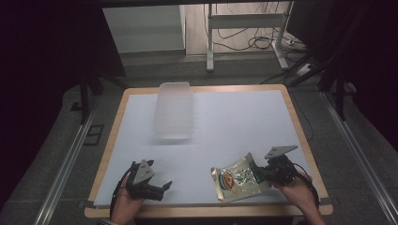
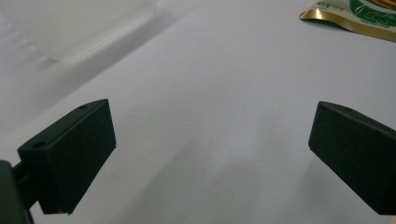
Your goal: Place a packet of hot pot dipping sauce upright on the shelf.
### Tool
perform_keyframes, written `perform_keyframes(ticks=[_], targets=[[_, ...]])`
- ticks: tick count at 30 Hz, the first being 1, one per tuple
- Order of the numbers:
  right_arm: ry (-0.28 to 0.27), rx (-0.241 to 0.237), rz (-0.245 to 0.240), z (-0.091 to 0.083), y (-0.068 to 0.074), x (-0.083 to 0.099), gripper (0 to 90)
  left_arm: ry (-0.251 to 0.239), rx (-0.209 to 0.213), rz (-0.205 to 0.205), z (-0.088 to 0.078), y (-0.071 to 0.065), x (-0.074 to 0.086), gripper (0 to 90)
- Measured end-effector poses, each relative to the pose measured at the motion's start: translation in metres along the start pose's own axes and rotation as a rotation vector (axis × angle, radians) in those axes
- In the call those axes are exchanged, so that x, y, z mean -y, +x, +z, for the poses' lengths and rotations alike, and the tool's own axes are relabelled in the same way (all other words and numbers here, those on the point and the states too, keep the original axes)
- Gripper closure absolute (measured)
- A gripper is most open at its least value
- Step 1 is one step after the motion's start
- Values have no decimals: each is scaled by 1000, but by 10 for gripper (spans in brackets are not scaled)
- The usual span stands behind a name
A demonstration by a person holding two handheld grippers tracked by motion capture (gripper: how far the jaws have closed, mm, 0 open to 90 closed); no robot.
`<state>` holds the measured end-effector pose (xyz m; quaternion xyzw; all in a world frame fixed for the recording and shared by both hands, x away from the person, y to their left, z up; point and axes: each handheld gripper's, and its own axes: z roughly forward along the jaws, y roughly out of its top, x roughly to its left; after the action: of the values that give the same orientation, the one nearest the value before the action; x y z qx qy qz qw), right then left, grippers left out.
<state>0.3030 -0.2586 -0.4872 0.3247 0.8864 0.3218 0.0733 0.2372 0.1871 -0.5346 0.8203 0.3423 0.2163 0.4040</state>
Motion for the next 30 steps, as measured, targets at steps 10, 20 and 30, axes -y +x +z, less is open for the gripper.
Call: perform_keyframes(ticks=[10,20,30], targets=[[-49,0,-41,-18,9,-14,885,-3,-3,3,1,0,-2,3],[-83,-45,-62,-34,13,-40,892,-2,-5,7,1,0,-2,3],[-110,-94,-93,-53,21,-68,894,-5,-6,4,1,0,-2,3]])
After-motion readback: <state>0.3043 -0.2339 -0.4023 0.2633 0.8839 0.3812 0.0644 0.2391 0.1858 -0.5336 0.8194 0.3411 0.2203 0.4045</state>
